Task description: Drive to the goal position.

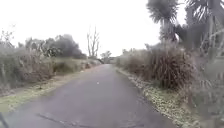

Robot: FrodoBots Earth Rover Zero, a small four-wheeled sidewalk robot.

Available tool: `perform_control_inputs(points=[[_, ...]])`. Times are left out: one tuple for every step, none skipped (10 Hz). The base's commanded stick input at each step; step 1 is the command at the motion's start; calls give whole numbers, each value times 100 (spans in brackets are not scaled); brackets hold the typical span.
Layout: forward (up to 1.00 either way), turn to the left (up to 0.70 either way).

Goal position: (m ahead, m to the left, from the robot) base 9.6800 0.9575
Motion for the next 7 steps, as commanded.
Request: perform_control_inputs(points=[[70, 0], [70, 35], [70, 35], [70, 0], [70, 0], [70, 0], [70, 0]])
